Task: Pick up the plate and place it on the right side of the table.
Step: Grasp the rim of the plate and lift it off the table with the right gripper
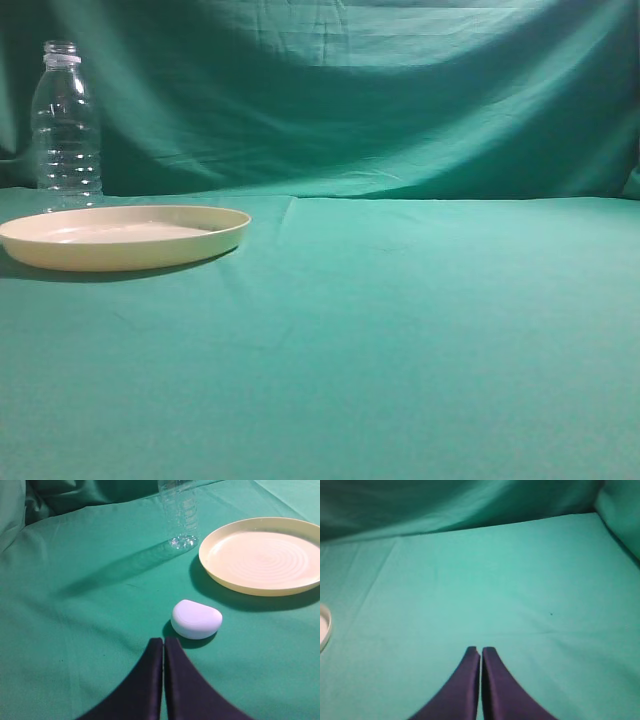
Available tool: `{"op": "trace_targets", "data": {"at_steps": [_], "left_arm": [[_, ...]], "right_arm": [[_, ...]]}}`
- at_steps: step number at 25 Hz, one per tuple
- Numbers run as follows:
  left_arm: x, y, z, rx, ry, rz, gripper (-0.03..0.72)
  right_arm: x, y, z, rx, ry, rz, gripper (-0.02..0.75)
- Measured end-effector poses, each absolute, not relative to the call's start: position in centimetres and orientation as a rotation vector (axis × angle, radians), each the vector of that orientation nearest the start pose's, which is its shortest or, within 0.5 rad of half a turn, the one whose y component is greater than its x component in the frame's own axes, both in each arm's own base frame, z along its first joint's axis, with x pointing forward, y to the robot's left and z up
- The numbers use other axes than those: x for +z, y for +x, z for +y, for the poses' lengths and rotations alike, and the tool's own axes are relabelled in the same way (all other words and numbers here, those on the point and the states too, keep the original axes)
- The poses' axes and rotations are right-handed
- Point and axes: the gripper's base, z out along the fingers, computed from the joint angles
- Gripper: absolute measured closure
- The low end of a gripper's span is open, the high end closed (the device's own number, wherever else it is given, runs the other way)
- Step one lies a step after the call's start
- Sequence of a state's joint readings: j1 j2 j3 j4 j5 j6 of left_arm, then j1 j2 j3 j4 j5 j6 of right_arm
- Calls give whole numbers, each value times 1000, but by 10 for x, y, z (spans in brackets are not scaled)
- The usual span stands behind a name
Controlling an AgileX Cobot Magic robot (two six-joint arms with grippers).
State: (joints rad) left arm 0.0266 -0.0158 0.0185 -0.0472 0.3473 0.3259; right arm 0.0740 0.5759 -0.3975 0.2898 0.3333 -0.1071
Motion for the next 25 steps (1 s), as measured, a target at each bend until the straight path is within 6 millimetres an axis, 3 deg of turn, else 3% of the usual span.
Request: {"op": "trace_targets", "data": {"at_steps": [3, 8, 14, 20, 25], "left_arm": [[177, 53, 0, 202, 245, 1821, 688], [177, 53, 0, 202, 245, 1821, 688], [177, 53, 0, 202, 245, 1821, 688], [177, 53, 0, 202, 245, 1821, 688], [177, 53, 0, 202, 245, 1821, 688]], "right_arm": [[283, 131, 34, 261, -229, 2050, 738], [296, 167, 72, 401, -463, 2220, 738], [295, 221, 139, 504, -711, 2389, 738], [279, 271, 210, 498, -928, 2543, 738], [258, 310, 259, 452, -975, 2602, 738]]}}
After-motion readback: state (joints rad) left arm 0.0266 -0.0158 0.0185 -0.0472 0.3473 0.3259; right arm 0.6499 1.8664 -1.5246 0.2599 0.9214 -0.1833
